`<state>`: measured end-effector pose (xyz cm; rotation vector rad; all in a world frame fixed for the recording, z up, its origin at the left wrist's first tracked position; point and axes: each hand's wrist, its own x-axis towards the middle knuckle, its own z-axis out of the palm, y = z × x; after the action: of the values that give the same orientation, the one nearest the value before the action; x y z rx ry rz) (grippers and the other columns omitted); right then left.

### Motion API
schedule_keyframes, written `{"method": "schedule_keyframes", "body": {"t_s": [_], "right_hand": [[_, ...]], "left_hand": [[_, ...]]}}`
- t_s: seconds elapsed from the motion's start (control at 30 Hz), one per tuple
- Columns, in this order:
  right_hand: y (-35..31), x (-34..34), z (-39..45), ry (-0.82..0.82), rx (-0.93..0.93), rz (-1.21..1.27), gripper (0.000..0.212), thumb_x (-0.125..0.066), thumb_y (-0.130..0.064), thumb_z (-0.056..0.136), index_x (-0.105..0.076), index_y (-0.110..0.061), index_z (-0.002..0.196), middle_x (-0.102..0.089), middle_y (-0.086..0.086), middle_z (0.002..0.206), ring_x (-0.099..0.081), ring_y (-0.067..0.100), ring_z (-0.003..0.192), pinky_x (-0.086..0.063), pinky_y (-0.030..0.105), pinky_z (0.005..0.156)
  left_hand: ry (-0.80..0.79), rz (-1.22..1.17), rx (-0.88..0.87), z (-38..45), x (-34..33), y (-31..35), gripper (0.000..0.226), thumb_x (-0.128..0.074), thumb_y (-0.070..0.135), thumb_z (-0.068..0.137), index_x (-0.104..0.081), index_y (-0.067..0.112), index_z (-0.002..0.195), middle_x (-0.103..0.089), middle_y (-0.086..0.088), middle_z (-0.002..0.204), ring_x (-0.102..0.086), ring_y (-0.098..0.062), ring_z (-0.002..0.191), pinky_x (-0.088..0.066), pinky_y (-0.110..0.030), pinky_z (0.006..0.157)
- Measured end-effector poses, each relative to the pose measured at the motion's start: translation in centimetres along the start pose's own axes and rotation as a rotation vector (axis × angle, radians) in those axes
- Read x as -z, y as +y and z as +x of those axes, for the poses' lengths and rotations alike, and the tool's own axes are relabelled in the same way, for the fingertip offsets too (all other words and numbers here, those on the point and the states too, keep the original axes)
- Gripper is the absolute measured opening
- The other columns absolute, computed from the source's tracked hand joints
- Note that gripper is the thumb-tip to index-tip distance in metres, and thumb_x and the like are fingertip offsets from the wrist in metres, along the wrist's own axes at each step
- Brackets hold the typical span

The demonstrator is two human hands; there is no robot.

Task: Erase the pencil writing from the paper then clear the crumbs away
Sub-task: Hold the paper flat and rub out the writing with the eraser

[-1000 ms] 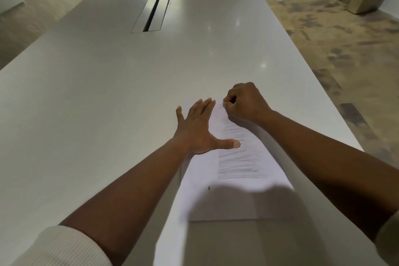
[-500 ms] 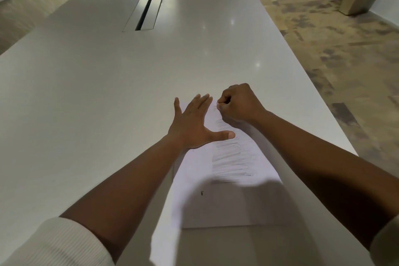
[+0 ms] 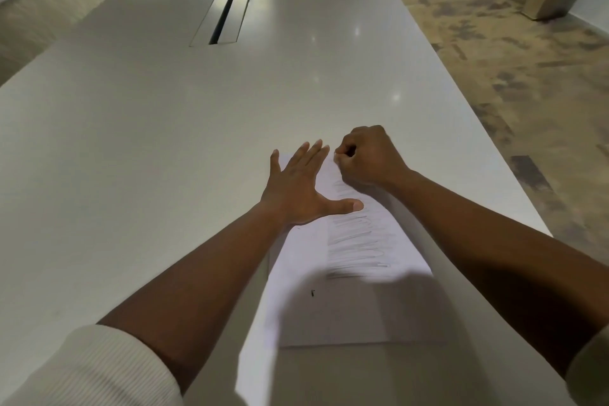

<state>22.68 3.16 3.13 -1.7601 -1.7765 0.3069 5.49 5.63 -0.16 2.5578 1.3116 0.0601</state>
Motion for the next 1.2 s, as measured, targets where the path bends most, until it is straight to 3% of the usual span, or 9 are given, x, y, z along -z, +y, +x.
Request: {"method": "schedule_keyframes", "body": {"t_s": [0.1,0.27,0.4,0.57,0.73,0.87,1.03,1.1,1.2], "right_hand": [[0.1,0.1,0.5,0.035,-0.037,-0.016,0.013,-0.065,-0.011,0.082,-0.076,-0.008,0.076,-0.069,0.005,0.075,-0.062,0.018,0.068,-0.047,0.025,0.063],[-1.2,-0.9,-0.5,-0.068,0.042,0.098,0.015,-0.067,-0.007,0.080,-0.071,-0.011,0.067,-0.058,-0.003,0.064,-0.055,0.013,0.060,-0.041,0.022,0.060],[-0.1,-0.2,0.8,0.031,-0.062,0.000,0.013,-0.066,-0.010,0.080,-0.075,-0.007,0.072,-0.069,0.004,0.071,-0.062,0.017,0.067,-0.050,0.025,0.065],[-1.1,-0.7,-0.3,-0.093,0.044,0.085,0.011,-0.070,-0.006,0.078,-0.073,-0.007,0.068,-0.065,0.001,0.065,-0.058,0.014,0.060,-0.043,0.020,0.058],[-0.5,-0.1,0.6,-0.006,-0.034,0.008,0.012,-0.067,-0.010,0.082,-0.076,-0.006,0.074,-0.071,0.006,0.074,-0.065,0.018,0.069,-0.053,0.028,0.068],[-1.4,-0.3,-0.4,-0.126,0.033,0.076,0.010,-0.069,-0.005,0.078,-0.073,-0.004,0.069,-0.068,0.008,0.069,-0.063,0.021,0.065,-0.049,0.025,0.062],[-1.3,-0.3,0.8,-0.024,-0.089,-0.006,0.013,-0.066,-0.011,0.083,-0.074,-0.006,0.074,-0.068,0.004,0.071,-0.060,0.015,0.065,-0.044,0.022,0.064],[-1.8,-0.4,0.2,-0.098,-0.019,0.026,0.013,-0.066,-0.007,0.082,-0.072,-0.004,0.070,-0.065,0.005,0.068,-0.057,0.017,0.062,-0.039,0.021,0.060],[-1.4,0.4,0.0,-0.186,0.014,0.040,0.011,-0.068,-0.005,0.079,-0.072,-0.002,0.069,-0.070,0.009,0.070,-0.064,0.022,0.067,-0.049,0.027,0.061]], "left_hand": [[-0.002,-0.006,0.004,0.0,0.0,0.0,0.137,-0.029,0.110,0.056,-0.003,0.032,0.165,0.003,0.014,0.172,0.011,-0.004,0.157,0.012,-0.060,0.123],[0.010,-0.031,-0.001,0.0,0.1,0.1,0.135,-0.032,0.110,0.053,-0.007,0.038,0.164,-0.001,0.013,0.173,0.008,-0.004,0.157,0.011,-0.060,0.123],[-0.009,-0.019,0.016,0.0,0.1,0.0,0.136,-0.034,0.108,0.057,-0.004,0.032,0.165,0.003,0.014,0.172,0.010,-0.003,0.157,0.012,-0.059,0.123],[-0.006,-0.040,0.006,-0.1,0.2,0.2,0.133,-0.037,0.107,0.056,-0.006,0.037,0.164,-0.001,0.013,0.173,0.009,-0.004,0.157,0.012,-0.059,0.123],[-0.019,-0.017,0.012,0.0,0.2,0.1,0.136,-0.032,0.108,0.056,-0.004,0.033,0.165,0.003,0.014,0.173,0.011,-0.004,0.157,0.013,-0.059,0.123],[-0.003,-0.031,0.007,0.2,0.0,0.1,0.135,-0.033,0.110,0.054,-0.005,0.037,0.164,0.000,0.013,0.173,0.009,-0.004,0.157,0.012,-0.060,0.123],[-0.004,0.006,0.001,0.3,0.0,0.0,0.134,-0.032,0.109,0.058,-0.002,0.033,0.164,0.002,0.012,0.173,0.010,-0.005,0.157,0.011,-0.061,0.123],[0.001,-0.013,-0.003,0.2,0.0,0.0,0.135,-0.031,0.110,0.054,-0.003,0.037,0.164,0.000,0.013,0.173,0.009,-0.005,0.157,0.011,-0.061,0.123],[-0.006,-0.019,0.005,0.2,-0.1,0.0,0.139,-0.027,0.112,0.051,-0.004,0.035,0.164,0.002,0.014,0.173,0.010,-0.004,0.157,0.012,-0.059,0.123]]}}
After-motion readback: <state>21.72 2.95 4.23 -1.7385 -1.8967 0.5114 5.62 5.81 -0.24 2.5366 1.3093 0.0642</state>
